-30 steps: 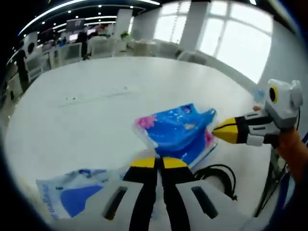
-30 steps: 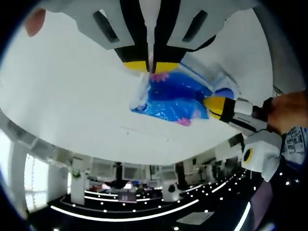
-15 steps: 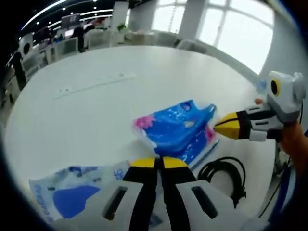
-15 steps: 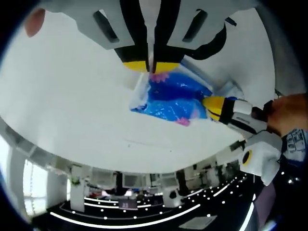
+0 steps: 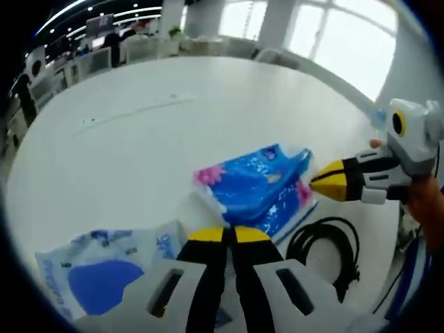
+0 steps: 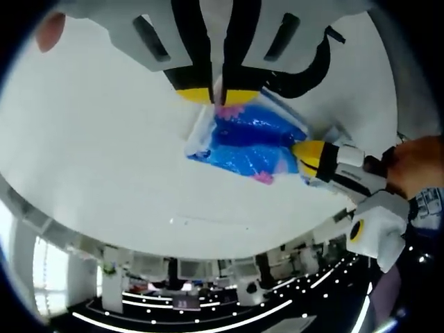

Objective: Arrange the tabletop items into an orderly group along one side of the table until the central work area is clear of visible clutter.

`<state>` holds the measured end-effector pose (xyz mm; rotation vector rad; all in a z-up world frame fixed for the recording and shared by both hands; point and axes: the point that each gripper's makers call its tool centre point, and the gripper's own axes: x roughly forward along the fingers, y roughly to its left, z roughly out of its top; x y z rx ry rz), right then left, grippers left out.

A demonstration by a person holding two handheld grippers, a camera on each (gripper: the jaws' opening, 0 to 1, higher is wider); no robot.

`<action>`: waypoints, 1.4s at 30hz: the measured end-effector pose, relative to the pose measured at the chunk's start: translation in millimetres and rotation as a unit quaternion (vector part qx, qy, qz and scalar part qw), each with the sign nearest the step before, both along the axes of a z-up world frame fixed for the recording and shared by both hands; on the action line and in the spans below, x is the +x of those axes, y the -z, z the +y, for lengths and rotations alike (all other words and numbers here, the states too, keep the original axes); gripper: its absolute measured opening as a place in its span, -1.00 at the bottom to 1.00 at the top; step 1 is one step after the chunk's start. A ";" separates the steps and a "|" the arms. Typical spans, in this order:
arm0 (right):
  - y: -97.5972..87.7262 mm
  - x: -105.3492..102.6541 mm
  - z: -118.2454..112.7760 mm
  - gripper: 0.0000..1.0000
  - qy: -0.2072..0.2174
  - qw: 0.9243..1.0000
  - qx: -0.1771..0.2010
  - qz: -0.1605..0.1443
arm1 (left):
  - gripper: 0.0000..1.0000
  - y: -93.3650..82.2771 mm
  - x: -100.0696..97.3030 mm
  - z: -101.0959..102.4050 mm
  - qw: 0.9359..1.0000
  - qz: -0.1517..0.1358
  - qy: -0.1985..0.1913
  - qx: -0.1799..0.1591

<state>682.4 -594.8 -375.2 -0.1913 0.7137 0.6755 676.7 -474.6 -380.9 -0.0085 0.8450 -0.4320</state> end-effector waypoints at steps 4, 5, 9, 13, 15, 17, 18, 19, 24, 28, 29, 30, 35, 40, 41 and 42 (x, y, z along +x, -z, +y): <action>-1.5 1.1 -1.1 -0.88 0.003 1.000 0.004 -0.002 | -1.00 1.0 -0.9 -0.1 1.000 0.001 -0.004 0.000; -2.0 0.8 -1.1 -0.87 0.004 1.000 0.006 -0.001 | -0.99 1.2 -1.5 -0.6 1.000 0.002 -0.004 -0.001; -5.8 -0.1 -1.8 -0.84 0.006 1.000 0.010 -0.005 | -0.95 0.8 -1.7 -0.4 1.000 0.000 -0.004 0.001; -11.6 0.8 -2.8 -0.80 0.010 1.000 0.013 -0.013 | -0.80 -1.6 -2.1 1.4 1.000 -0.002 -0.007 0.003; -16.2 0.3 -3.3 -0.80 0.013 1.000 0.016 -0.018 | -0.71 -4.0 -1.4 3.8 1.000 -0.008 -0.011 0.005; -19.0 -0.9 -3.2 -0.80 0.014 1.000 0.018 -0.021 | -0.59 -6.0 -0.7 6.4 1.000 -0.012 -0.014 0.007; -21.6 -2.7 -3.2 -0.79 0.014 0.999 0.018 -0.024 | -0.56 -7.0 -0.6 8.3 1.000 -0.012 -0.018 0.006; -25.4 -5.6 -3.1 -0.78 0.014 0.999 0.018 -0.026 | -0.51 -8.3 -0.9 10.2 1.000 -0.013 -0.021 0.008; -39.4 -19.5 0.3 -0.68 0.000 0.999 0.018 -0.044 | -0.45 -35.5 -12.9 6.8 0.998 -0.051 -0.019 -0.015; -38.2 -29.8 -1.2 -0.63 0.000 0.999 0.016 -0.039 | -0.47 -47.0 -37.2 -13.4 0.998 -0.059 0.011 -0.033; -37.1 -32.0 -0.7 -0.62 0.000 0.999 0.017 -0.037 | -0.48 -45.5 -46.1 -22.1 0.997 -0.055 0.029 -0.035; -35.8 -34.3 0.0 -0.62 -0.001 0.999 0.016 -0.035 | -0.49 -43.5 -52.0 -27.2 0.997 -0.050 0.036 -0.037; -24.1 -48.0 2.5 -0.62 -0.005 1.000 0.008 -0.020 | -0.53 -30.4 -70.1 -44.9 0.997 -0.034 0.051 -0.043; -5.8 -61.8 3.1 -0.59 -0.005 1.000 -0.003 0.005 | -0.54 -11.6 -75.0 -50.3 0.998 -0.016 0.055 -0.029; -2.8 -63.3 2.9 -0.58 -0.004 1.000 -0.005 0.008 | -0.54 -9.3 -75.1 -50.4 0.998 -0.015 0.055 -0.026; 1.9 -64.3 2.7 -0.57 -0.003 1.000 -0.008 0.013 | -0.54 -5.5 -75.2 -51.2 0.998 -0.011 0.055 -0.023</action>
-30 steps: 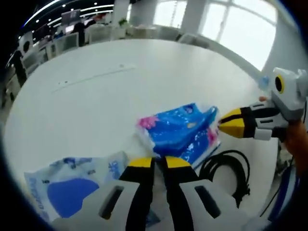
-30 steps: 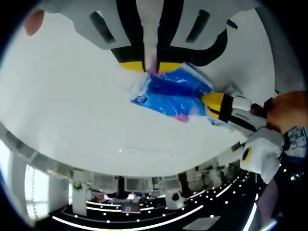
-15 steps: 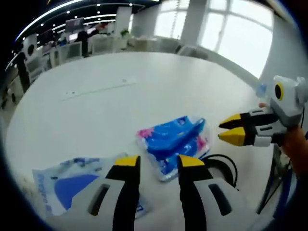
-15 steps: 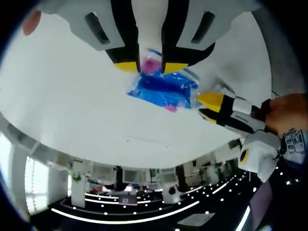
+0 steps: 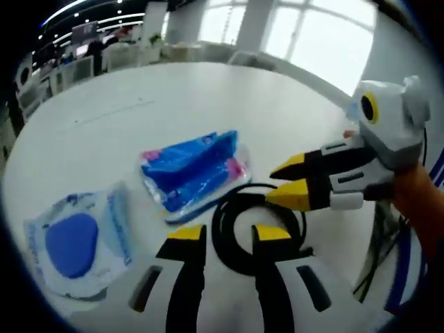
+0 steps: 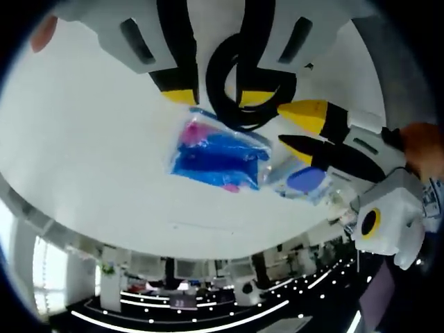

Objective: Arrange the tabletop items into an orderly group along one side of the table until the central work area is clear of visible clutter.

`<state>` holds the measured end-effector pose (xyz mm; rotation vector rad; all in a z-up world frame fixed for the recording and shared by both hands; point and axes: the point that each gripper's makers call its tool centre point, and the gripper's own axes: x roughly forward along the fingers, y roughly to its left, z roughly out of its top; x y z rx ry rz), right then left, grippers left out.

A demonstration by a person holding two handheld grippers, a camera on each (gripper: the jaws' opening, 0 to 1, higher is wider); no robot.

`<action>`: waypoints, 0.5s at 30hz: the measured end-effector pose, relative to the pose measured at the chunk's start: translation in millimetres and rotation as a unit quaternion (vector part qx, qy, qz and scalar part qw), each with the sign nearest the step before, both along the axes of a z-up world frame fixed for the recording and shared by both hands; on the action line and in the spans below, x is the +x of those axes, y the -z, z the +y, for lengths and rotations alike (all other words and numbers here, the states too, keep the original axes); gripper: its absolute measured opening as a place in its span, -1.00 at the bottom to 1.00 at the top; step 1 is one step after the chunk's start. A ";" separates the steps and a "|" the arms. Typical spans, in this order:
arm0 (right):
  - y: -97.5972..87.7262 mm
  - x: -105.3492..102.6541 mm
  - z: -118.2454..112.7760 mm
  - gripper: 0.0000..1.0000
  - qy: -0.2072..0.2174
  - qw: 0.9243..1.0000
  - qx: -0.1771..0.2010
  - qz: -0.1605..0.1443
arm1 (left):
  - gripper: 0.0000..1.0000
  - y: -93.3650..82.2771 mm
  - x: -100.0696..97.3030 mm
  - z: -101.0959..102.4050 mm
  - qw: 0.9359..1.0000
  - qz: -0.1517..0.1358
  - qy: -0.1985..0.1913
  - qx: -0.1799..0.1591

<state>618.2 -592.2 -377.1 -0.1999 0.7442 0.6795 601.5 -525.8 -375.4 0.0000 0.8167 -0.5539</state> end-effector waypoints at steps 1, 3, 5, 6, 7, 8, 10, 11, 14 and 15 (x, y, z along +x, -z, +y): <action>2.3 -0.5 0.5 -0.56 0.001 1.000 -0.001 0.002 | -0.54 2.1 -0.3 -0.5 1.000 0.001 0.000 0.003; 6.9 -2.8 2.5 -0.55 0.001 1.000 -0.008 0.009 | -0.53 9.4 0.7 0.3 1.000 0.004 -0.001 0.014; 11.9 -2.5 1.1 -0.55 0.001 1.000 -0.027 0.009 | -0.55 16.8 0.3 1.2 1.000 0.012 -0.003 0.019; 13.5 -3.4 2.4 -0.55 -0.002 0.999 -0.031 0.010 | -0.56 19.5 -0.2 1.5 1.000 0.013 -0.003 0.022; 14.0 -3.6 2.9 -0.56 -0.002 0.999 -0.031 0.010 | -0.56 23.4 -2.1 2.6 0.999 0.016 -0.001 0.029; 15.8 -4.0 3.3 -0.56 -0.002 0.999 -0.034 0.013 | -0.60 21.0 1.1 2.4 0.999 -0.005 0.012 0.033; 17.5 -4.0 2.7 -0.57 0.001 0.999 -0.037 0.014 | -0.63 21.6 0.7 3.7 0.999 0.002 0.003 0.035; 18.8 -4.1 1.3 -0.59 0.003 0.999 -0.041 0.016 | -0.67 21.8 1.2 3.6 0.999 0.002 0.004 0.036; 22.5 -6.4 -2.4 -0.70 0.004 0.998 -0.054 0.021 | -0.74 22.6 1.6 3.6 0.999 -0.005 0.005 0.040; 22.3 -6.7 -1.9 -0.71 0.009 0.999 -0.048 0.023 | -0.74 22.9 1.9 3.2 0.999 -0.010 0.008 0.043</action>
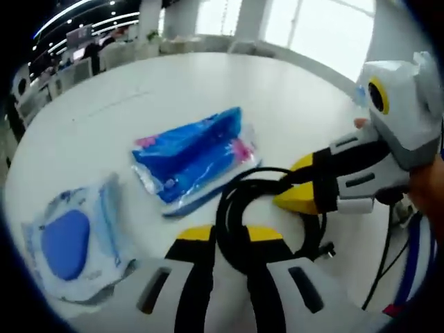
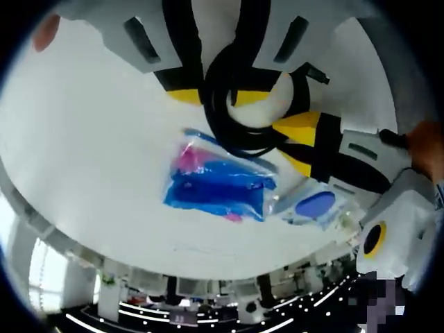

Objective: Arrange the tabletop items into an orderly group along one side of the table until the central work area is clear of visible clutter.

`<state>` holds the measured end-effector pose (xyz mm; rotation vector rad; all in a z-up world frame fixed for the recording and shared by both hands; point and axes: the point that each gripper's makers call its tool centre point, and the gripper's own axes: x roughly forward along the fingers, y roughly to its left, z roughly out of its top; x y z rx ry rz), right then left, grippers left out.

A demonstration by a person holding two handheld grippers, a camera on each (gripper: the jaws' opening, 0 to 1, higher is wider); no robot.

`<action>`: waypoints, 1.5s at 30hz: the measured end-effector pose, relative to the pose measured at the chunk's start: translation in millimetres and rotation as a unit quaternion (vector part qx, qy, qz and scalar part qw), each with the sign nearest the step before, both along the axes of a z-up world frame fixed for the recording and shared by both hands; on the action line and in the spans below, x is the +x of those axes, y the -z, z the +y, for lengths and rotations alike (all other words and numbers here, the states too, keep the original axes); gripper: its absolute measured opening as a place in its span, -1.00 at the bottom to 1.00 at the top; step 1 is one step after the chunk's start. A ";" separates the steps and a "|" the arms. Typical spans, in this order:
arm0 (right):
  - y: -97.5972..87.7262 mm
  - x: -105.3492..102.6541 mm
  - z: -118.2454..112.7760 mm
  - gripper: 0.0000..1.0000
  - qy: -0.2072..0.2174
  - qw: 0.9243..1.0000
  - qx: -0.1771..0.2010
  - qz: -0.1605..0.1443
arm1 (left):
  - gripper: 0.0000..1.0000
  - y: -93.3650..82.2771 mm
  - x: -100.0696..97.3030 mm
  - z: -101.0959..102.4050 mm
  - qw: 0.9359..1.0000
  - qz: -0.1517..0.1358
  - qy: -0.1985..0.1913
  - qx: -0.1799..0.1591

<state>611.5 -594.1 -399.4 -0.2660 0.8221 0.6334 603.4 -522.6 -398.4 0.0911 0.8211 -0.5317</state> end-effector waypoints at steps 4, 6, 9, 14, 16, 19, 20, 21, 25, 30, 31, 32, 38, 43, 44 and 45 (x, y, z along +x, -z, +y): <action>-2.9 0.3 -2.5 -0.81 0.016 1.000 0.008 -0.003 | -0.75 -1.3 -0.9 0.7 1.000 -0.007 0.001 0.004; -3.2 -3.6 -1.7 -0.83 0.017 1.000 0.014 0.005 | -0.76 -1.9 -2.2 1.2 1.000 -0.003 0.000 0.004; -4.7 -10.8 -0.1 -0.84 0.023 0.999 0.029 0.015 | -0.77 -3.6 -7.8 3.5 1.000 0.002 0.001 0.004; -14.6 -23.9 12.5 -0.85 0.014 0.999 0.042 0.015 | -0.79 -17.8 -22.4 14.6 1.000 -0.007 0.010 0.011; -20.2 -28.9 21.3 -0.85 0.005 0.999 0.048 0.013 | -0.79 -24.4 -26.7 24.2 1.000 -0.009 0.003 0.007; -27.6 -34.9 37.5 -0.85 -0.010 0.998 0.058 0.010 | -0.84 -31.4 -32.9 37.5 1.000 -0.010 -0.003 0.003; -29.5 -36.1 41.8 -0.85 -0.013 0.998 0.060 0.008 | -0.85 -32.2 -34.7 39.5 1.000 -0.008 -0.007 0.002; -30.3 -38.3 48.9 -0.85 -0.023 0.998 0.058 0.009 | -0.85 -34.7 -37.0 45.7 1.000 -0.011 -0.007 0.008; -27.2 -41.7 65.1 -0.85 -0.040 0.997 0.060 0.014 | -0.85 -30.9 -44.5 63.9 1.000 -0.002 -0.023 0.010; -23.5 -46.7 84.3 -0.85 -0.058 0.996 0.067 0.021 | -0.85 -28.0 -49.8 82.5 0.999 0.004 -0.033 0.018; -22.5 -46.7 86.2 -0.85 -0.059 0.996 0.068 0.024 | -0.85 -26.8 -50.6 84.3 0.999 0.007 -0.034 0.019; -20.8 -46.9 88.4 -0.85 -0.060 0.996 0.068 0.026 | -0.85 -24.5 -50.5 86.3 0.999 0.010 -0.036 0.020; -7.2 -44.9 85.8 -0.84 -0.058 0.996 0.062 0.037 | -0.86 -11.8 -49.0 83.2 0.999 0.022 -0.033 0.026; -1.9 -45.0 84.9 -0.81 -0.064 0.996 0.059 0.038 | -0.84 -4.6 -50.6 81.3 0.999 0.016 -0.025 0.035; -1.9 -45.1 85.0 -0.81 -0.065 0.995 0.059 0.037 | -0.84 -4.9 -49.6 81.7 0.999 0.015 -0.022 0.038; -2.1 -44.9 85.1 -0.80 -0.067 0.995 0.057 0.036 | -0.84 -5.0 -49.4 81.9 0.999 0.015 -0.022 0.038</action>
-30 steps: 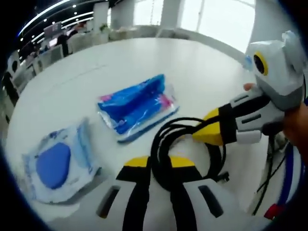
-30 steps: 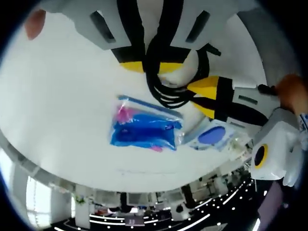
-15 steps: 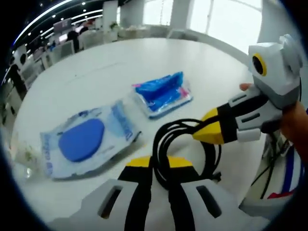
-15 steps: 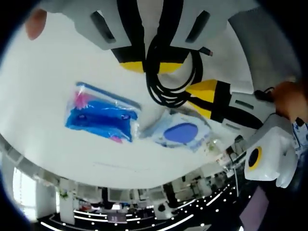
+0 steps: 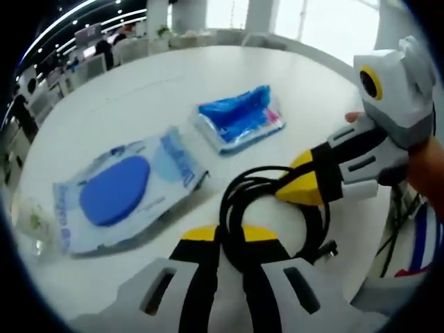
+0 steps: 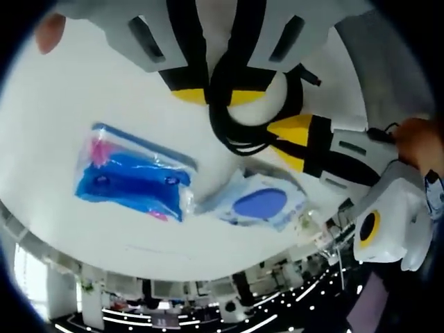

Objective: Arrange the tabletop items into an orderly group along one side of the table until the central work area is clear of visible clutter.

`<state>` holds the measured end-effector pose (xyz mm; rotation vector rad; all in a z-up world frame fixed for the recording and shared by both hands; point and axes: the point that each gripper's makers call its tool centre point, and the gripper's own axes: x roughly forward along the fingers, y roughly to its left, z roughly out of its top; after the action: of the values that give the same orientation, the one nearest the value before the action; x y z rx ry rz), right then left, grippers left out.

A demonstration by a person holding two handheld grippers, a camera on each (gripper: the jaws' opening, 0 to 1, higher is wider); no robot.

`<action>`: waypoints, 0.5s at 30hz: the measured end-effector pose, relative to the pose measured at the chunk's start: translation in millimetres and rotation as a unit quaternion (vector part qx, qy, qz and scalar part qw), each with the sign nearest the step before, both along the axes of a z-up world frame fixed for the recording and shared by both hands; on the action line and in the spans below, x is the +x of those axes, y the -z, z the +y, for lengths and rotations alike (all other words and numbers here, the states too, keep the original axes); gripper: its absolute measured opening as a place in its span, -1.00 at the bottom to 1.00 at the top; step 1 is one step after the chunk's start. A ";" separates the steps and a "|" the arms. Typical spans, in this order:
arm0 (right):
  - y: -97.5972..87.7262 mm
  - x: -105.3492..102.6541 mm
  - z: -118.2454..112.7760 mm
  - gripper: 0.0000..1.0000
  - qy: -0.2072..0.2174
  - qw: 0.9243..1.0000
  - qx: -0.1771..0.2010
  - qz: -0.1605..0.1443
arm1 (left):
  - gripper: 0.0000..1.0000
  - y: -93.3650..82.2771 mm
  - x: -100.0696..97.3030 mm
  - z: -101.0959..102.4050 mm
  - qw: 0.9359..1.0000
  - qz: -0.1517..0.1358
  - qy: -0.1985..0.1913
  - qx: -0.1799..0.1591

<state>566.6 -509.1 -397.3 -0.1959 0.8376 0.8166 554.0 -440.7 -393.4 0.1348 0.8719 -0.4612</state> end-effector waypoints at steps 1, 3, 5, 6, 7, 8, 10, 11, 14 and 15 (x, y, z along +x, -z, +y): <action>-0.2 0.0 0.2 -0.79 -0.002 1.000 -0.002 -0.002 | -0.83 0.0 0.6 -0.1 1.000 0.000 0.001 -0.001; -1.3 0.6 0.5 -0.73 0.000 1.000 -0.002 -0.005 | -0.82 0.3 0.9 -0.1 1.000 0.000 0.002 0.000; -2.7 1.9 -1.0 -0.56 0.011 1.000 -0.002 -0.005 | -0.77 -0.6 1.0 -0.1 1.000 -0.004 0.004 0.002; -6.7 4.9 -2.5 -0.49 0.019 1.000 0.005 -0.011 | -0.69 -0.7 0.9 1.7 1.000 -0.006 0.005 0.009; -8.2 5.8 -3.9 -0.48 0.022 1.000 0.006 -0.012 | -0.58 -1.5 1.9 3.7 1.000 -0.010 0.000 0.011; -9.4 6.1 -5.1 -0.48 0.023 1.000 0.006 -0.013 | -0.56 -2.7 1.8 4.4 1.000 -0.011 -0.003 0.006; -12.8 6.8 -6.9 -0.48 0.024 1.000 0.008 -0.015 | -0.59 -5.9 1.1 5.7 1.000 -0.010 -0.007 -0.001; -16.5 7.3 -8.0 -0.48 0.026 0.999 0.010 -0.019 | -0.58 -9.2 1.7 7.0 1.000 -0.013 -0.010 -0.004; -27.6 11.1 -11.2 -0.47 0.034 0.999 0.020 -0.032 | -0.58 -25.1 5.6 8.8 0.999 -0.030 -0.019 -0.020; -30.4 12.4 -11.9 -0.47 0.035 0.999 0.022 -0.035 | -0.57 -30.0 8.4 9.0 0.999 -0.037 -0.021 -0.024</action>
<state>579.0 -520.9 -367.0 -0.1540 0.7553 0.7574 562.3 -431.7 -363.4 0.0882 0.7897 -0.4350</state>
